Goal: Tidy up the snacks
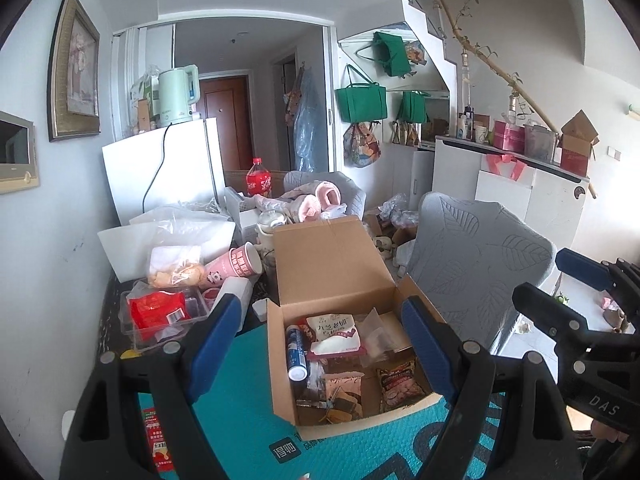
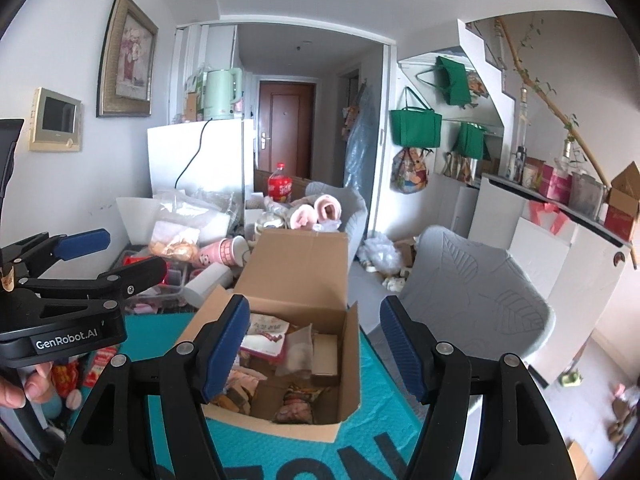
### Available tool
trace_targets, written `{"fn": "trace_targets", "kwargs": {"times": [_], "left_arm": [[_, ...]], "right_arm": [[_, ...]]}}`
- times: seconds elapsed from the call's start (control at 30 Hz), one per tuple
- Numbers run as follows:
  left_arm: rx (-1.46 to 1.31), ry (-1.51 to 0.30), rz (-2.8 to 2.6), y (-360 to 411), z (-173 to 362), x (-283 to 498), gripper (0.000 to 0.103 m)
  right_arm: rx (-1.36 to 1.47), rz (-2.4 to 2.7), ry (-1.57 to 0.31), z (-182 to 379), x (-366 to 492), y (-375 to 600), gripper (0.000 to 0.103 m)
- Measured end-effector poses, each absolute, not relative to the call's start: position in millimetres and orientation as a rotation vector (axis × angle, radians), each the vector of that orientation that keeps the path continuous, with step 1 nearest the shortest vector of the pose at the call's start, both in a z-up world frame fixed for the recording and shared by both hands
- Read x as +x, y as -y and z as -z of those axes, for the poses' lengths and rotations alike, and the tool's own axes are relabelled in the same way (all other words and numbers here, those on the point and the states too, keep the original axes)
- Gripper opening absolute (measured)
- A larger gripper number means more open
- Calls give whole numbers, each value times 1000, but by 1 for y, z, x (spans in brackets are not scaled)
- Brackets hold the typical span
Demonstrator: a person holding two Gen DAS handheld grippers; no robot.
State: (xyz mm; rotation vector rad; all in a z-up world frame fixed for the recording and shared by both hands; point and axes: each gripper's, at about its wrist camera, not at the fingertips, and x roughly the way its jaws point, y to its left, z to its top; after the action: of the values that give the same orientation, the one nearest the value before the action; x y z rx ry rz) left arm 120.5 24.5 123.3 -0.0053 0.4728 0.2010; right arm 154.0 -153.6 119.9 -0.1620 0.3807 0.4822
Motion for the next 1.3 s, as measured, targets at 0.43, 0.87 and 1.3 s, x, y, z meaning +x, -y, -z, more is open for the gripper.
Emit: {"fn": "trace_targets", "kwargs": {"times": [0.43,0.87,1.3], "left_arm": [[22,-466,-163,-15,-91,60,83],[26,-504,-75,-10,-54,43,83],[34,-536,-64,-18,-39,51,83]], "right_arm": [[-94,-430,-334,-104,86,172,74],[-100,-388,-452,-60,64,174,74],[-106,-374,-493,-47,66,163,74]]}}
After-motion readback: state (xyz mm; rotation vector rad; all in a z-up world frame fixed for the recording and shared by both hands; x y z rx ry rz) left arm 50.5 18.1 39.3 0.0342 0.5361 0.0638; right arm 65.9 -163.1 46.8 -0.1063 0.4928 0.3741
